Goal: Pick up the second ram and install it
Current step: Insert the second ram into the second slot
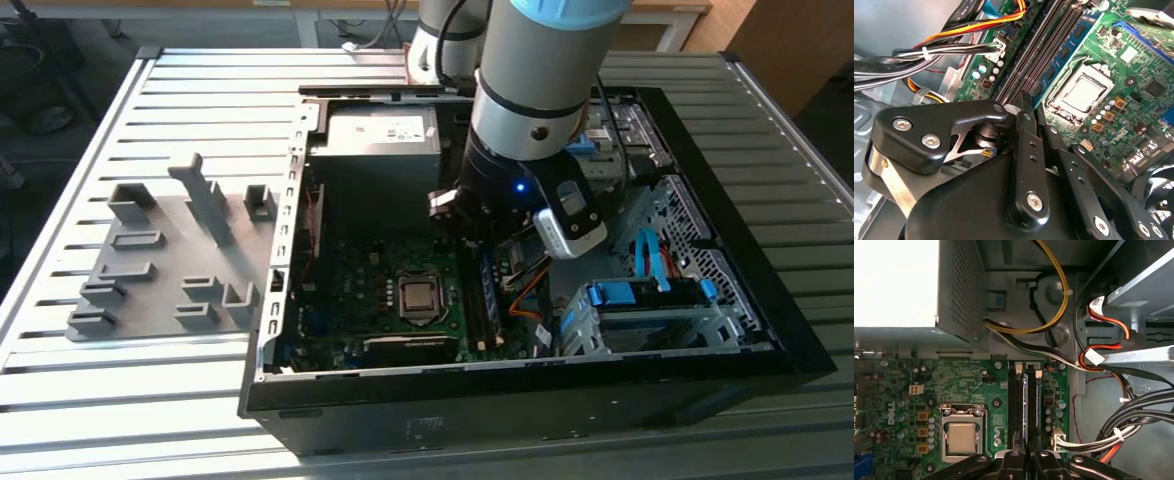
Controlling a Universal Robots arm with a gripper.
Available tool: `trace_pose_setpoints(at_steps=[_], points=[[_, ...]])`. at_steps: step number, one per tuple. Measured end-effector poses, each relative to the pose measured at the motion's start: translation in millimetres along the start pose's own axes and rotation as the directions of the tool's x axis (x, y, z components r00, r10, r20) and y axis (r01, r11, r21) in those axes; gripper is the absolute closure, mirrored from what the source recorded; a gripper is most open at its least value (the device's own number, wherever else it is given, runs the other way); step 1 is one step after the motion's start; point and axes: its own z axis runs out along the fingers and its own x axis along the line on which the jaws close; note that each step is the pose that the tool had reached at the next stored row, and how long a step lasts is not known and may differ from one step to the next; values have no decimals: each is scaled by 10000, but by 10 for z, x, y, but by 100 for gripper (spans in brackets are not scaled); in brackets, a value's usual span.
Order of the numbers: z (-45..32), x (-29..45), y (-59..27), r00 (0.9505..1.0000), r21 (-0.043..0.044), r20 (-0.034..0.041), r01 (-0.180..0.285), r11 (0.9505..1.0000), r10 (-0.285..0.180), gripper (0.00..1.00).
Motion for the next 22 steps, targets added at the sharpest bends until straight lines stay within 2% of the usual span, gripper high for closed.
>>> trace_pose_setpoints(at_steps=[7,15,22], points=[[83,-1,-3,10000,-2,-13,-1,10000,1,86],[90,-1,-4,10000,1,-13,-1,10000,1,86],[143,9,-6,10000,-1,-11,-58,10000,58,86]])
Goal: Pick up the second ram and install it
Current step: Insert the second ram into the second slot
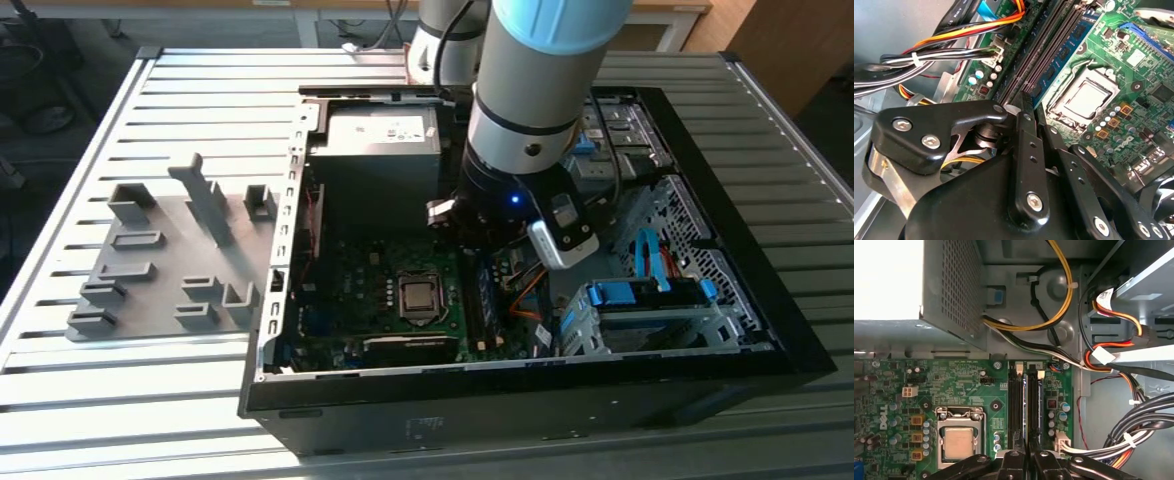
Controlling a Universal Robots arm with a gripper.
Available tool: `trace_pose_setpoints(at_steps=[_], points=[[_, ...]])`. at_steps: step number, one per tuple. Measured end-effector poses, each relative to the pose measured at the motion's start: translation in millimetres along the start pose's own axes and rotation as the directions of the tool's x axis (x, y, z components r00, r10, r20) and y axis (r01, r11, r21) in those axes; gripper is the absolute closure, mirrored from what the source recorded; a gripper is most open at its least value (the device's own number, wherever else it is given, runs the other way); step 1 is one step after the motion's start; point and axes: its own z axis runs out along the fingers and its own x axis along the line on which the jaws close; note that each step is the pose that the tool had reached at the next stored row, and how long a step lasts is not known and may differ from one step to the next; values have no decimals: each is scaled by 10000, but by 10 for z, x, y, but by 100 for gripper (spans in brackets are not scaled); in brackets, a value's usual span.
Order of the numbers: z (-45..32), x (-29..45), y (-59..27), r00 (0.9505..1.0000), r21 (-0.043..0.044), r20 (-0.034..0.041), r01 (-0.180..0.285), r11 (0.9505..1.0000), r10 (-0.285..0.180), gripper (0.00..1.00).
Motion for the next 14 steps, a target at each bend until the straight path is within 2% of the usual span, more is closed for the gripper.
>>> trace_pose_setpoints(at_steps=[10,14], points=[[96,15,-6,10000,-1,0,-19,10000,19,86],[110,20,-27,10000,-1,0,-35,10000,35,86]])
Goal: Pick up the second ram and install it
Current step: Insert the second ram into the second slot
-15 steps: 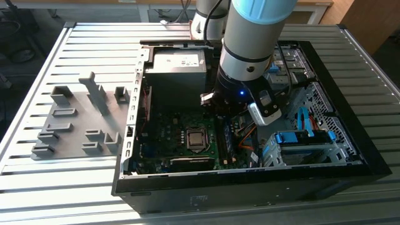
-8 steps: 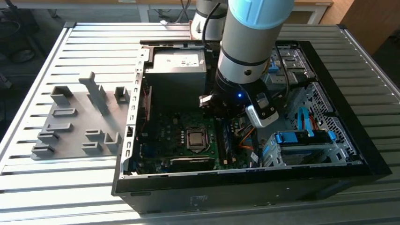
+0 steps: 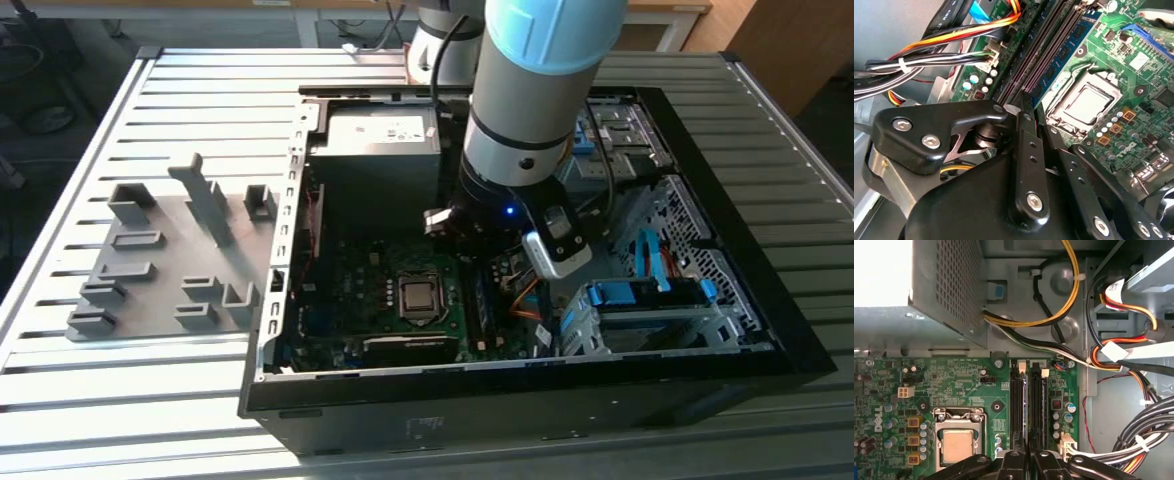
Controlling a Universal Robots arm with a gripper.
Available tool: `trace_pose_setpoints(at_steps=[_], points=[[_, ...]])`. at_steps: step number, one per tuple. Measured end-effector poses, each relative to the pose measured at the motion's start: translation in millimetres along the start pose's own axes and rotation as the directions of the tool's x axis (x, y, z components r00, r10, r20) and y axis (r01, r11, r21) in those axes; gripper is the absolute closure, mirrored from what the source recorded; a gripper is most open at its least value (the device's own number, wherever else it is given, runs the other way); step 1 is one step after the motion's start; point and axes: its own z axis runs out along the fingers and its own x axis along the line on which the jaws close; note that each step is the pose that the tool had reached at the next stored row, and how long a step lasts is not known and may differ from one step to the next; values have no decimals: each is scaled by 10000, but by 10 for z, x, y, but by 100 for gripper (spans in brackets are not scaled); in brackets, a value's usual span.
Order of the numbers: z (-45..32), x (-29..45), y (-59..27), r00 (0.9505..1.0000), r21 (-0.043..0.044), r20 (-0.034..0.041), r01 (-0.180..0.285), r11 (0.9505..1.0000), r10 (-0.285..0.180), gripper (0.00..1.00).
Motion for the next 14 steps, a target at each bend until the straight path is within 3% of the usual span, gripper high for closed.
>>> trace_pose_setpoints(at_steps=[14], points=[[92,-2,-23,10000,-1,-1,-28,10000,28,86]])
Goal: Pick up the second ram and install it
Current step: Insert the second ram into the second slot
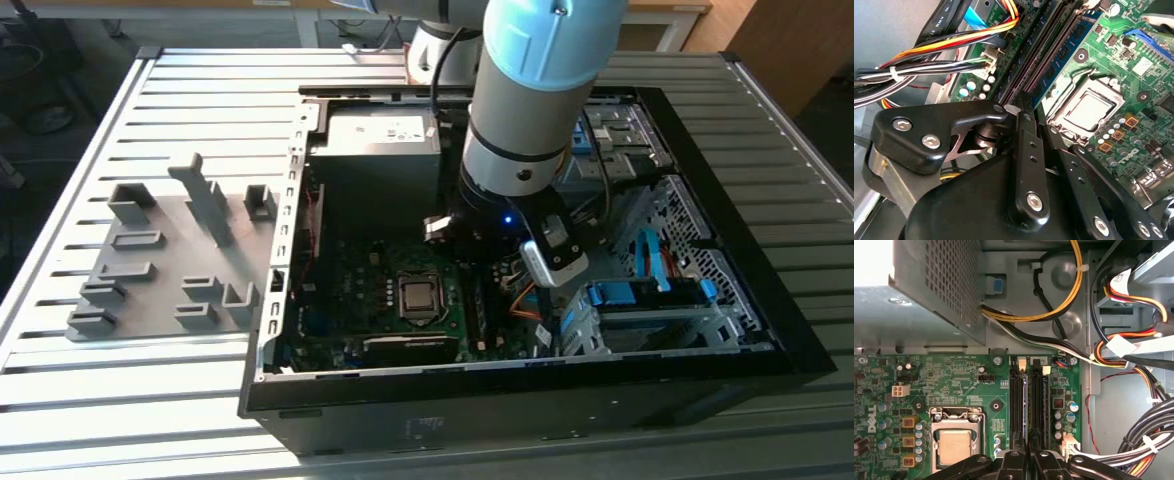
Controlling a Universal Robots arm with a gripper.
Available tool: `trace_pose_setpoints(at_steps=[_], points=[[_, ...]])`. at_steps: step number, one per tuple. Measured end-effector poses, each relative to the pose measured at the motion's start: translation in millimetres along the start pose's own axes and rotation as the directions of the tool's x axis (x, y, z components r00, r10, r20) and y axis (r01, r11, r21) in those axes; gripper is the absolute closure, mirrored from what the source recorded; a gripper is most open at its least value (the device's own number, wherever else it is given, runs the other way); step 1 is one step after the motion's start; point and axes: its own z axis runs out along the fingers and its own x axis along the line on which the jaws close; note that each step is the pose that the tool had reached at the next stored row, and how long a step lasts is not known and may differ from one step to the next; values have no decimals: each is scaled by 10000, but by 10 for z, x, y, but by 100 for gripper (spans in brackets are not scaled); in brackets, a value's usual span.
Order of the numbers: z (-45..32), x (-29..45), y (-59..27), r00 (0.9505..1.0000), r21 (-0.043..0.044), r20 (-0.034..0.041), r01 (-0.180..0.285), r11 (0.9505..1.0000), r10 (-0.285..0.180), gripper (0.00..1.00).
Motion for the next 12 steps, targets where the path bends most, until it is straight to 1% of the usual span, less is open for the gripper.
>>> trace_pose_setpoints(at_steps=[7,12], points=[[38,0,-2,10000,-4,-16,-3,10000,3,86],[40,0,-2,10000,-5,-21,-3,10000,3,86]])
